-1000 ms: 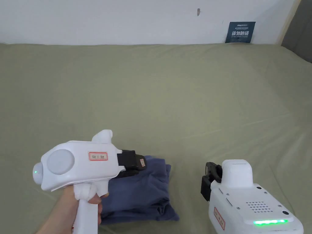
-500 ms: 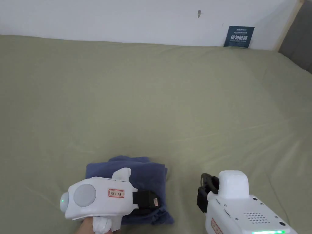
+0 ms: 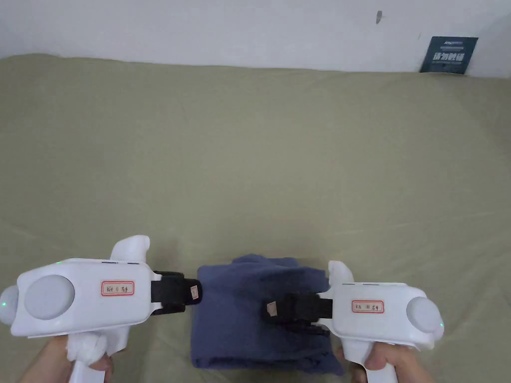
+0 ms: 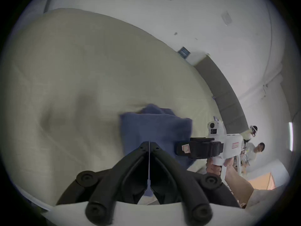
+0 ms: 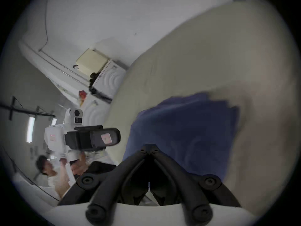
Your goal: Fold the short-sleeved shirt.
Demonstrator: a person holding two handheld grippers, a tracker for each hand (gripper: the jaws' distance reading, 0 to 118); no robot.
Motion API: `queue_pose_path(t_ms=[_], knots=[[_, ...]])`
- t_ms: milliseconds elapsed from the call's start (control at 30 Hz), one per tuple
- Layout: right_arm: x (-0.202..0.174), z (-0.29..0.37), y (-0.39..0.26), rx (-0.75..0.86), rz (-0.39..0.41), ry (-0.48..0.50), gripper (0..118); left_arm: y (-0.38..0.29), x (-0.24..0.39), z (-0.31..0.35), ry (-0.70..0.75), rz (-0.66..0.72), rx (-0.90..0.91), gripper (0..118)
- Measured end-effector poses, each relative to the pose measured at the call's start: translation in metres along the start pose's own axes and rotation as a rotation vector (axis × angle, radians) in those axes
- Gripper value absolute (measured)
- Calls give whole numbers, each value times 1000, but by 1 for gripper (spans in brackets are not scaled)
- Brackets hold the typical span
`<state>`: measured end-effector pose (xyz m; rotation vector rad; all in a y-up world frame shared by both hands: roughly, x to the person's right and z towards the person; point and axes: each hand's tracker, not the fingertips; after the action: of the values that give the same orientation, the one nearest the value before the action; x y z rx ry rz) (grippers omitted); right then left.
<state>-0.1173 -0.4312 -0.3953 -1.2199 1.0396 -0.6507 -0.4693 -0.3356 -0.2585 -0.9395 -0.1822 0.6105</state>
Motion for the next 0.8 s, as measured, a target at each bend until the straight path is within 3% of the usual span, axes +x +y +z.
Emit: queue_pose_path(t_ms=[100,133,167,200,233,333,433,467,500,533,567,600,633,667,733,800], knots=[[29,-5,4,-29,-119,84,0,2,-25,-5,-23,39,-15,4],[38,-4,6,-38,-178,134,0,3,-32,-8,-78,74,-37,11],[43,-3,7,-48,-229,163,0,4,-37,-11,-99,95,-55,44],[47,-1,9,-39,-262,200,0,5,-34,-13,-128,121,-68,86],[49,0,10,-35,-263,200,0,5,-37,-21,-144,147,-84,118],[49,0,12,-43,-245,189,0,3,-48,-48,-275,251,-131,111],[47,-1,10,-43,-244,189,0,-4,-49,-80,-372,265,-157,110],[47,-1,9,-42,-248,194,0,-3,-43,-82,-390,272,-133,101],[48,-1,9,-40,-255,199,0,-1,-41,-87,-419,284,-133,83],[47,-1,9,-38,-259,199,0,-1,-40,-92,-392,289,-139,47],[46,1,8,-32,-262,194,0,-2,-39,-95,-271,282,-139,27],[42,3,9,-27,-259,171,0,-4,-35,-94,-174,244,-166,27],[34,8,11,-23,-224,94,0,-8,-38,-93,-252,267,-159,27],[22,14,12,0,-174,17,0,-7,-38,-86,-299,314,-147,27],[-11,37,11,107,30,-133,0,-5,-29,-75,-236,250,-140,27],[-61,57,-4,312,343,-482,0,-3,-18,-65,-195,172,-140,27]])
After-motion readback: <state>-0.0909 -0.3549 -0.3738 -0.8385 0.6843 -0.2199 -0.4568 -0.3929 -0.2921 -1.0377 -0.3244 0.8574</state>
